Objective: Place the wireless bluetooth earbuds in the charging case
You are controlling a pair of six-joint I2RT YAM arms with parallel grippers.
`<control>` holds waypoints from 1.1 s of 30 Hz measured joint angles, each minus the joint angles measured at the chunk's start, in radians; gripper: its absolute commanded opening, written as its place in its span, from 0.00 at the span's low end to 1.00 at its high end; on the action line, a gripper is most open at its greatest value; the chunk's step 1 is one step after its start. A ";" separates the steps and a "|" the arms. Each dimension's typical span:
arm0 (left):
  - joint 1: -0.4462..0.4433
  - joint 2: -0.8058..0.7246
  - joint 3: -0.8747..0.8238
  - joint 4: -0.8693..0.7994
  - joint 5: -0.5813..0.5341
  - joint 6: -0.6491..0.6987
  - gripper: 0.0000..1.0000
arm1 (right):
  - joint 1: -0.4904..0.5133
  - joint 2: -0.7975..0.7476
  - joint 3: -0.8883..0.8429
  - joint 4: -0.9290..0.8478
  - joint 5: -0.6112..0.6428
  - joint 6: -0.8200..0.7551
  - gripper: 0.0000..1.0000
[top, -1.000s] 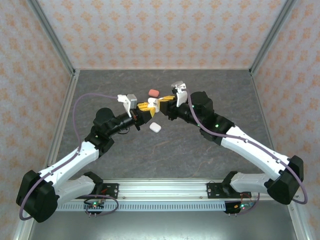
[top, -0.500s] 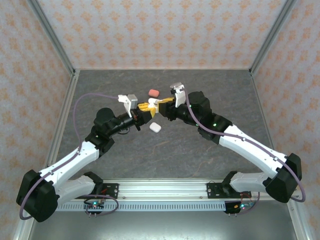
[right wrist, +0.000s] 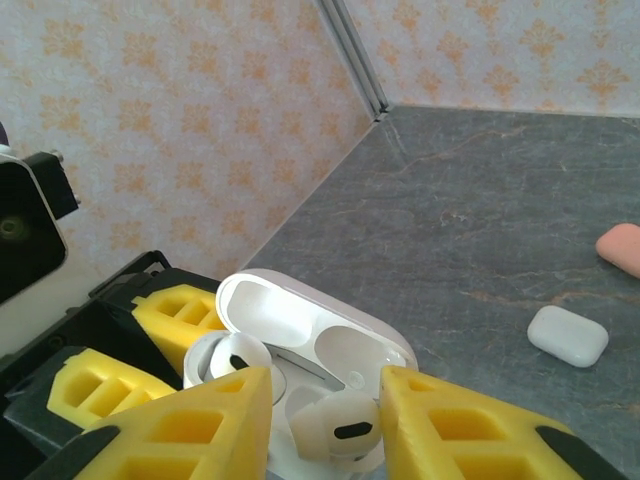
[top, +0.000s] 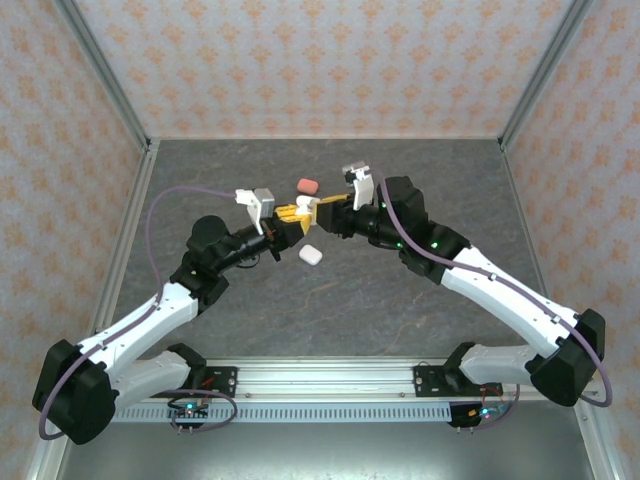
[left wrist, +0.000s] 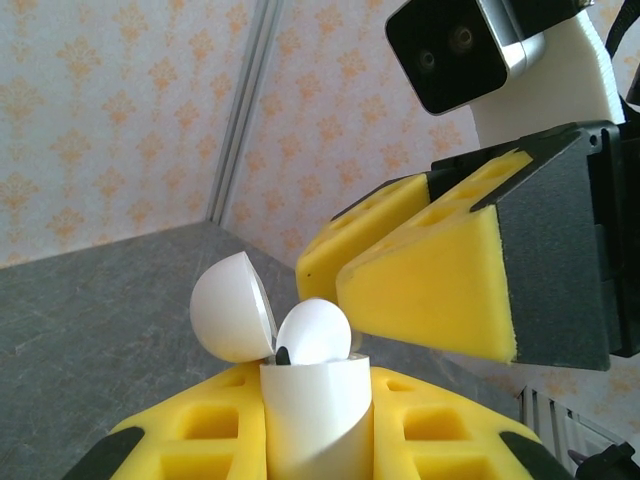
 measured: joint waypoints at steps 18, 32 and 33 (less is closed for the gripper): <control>0.000 0.000 0.000 0.025 -0.009 -0.002 0.00 | -0.008 0.056 0.069 -0.048 -0.034 0.035 0.34; -0.002 0.001 0.000 0.042 -0.024 -0.002 0.00 | -0.014 0.076 0.099 -0.053 -0.042 0.054 0.38; -0.003 0.002 0.000 0.043 -0.024 -0.002 0.00 | -0.014 0.076 0.101 -0.055 -0.042 0.054 0.39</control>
